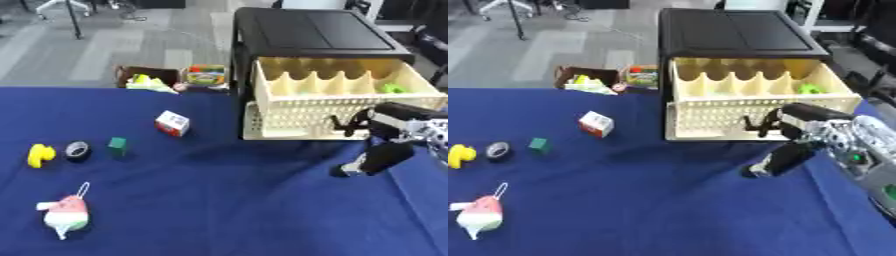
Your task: Pick up objects from table and place into drawer.
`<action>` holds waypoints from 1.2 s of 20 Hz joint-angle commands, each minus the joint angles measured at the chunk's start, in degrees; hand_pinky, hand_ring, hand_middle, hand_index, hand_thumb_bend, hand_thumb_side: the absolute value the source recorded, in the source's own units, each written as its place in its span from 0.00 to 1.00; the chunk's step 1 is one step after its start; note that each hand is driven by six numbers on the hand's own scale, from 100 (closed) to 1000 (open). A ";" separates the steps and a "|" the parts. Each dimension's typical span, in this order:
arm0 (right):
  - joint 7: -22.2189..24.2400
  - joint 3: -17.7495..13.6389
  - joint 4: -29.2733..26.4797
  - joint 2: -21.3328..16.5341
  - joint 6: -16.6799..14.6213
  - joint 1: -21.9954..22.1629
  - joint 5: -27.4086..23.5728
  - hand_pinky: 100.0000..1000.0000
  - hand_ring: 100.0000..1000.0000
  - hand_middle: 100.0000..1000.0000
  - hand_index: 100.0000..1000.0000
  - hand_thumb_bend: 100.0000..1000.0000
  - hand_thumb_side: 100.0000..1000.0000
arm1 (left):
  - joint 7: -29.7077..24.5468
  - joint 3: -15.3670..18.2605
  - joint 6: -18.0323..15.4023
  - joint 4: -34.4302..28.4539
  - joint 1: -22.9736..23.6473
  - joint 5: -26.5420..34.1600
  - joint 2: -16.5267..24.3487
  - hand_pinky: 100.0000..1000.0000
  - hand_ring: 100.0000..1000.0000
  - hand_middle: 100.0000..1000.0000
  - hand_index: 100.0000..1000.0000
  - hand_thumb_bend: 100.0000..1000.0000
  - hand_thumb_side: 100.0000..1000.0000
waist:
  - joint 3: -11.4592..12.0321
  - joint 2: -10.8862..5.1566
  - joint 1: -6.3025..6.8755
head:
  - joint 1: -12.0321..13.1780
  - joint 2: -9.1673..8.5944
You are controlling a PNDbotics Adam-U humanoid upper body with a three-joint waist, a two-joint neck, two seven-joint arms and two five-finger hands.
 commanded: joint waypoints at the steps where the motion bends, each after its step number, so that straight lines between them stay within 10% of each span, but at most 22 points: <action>1: 12.17 -1.42 -2.87 -1.87 12.12 -0.09 0.20 0.00 0.00 0.00 0.91 0.61 0.41 | 0.20 0.76 -0.05 -0.99 -0.28 0.18 2.04 0.33 0.43 0.49 0.80 0.09 0.67 | 0.10 -1.03 0.13 | 0.17 -0.38; 19: 11.90 -12.80 -17.41 -3.98 8.35 4.05 9.41 0.00 0.00 0.00 0.92 0.64 0.51 | 0.55 0.95 -0.20 -0.99 0.52 -0.27 2.71 0.34 0.43 0.49 0.80 0.10 0.67 | -0.41 -1.62 0.39 | 1.66 0.67; 24: 8.62 -18.86 -17.55 -2.24 4.35 2.72 10.91 0.00 0.00 0.00 0.87 0.56 0.71 | -0.28 1.49 0.59 -0.99 2.57 -2.60 4.65 0.34 0.43 0.50 0.82 0.16 0.66 | -0.95 -2.22 0.64 | 3.50 1.80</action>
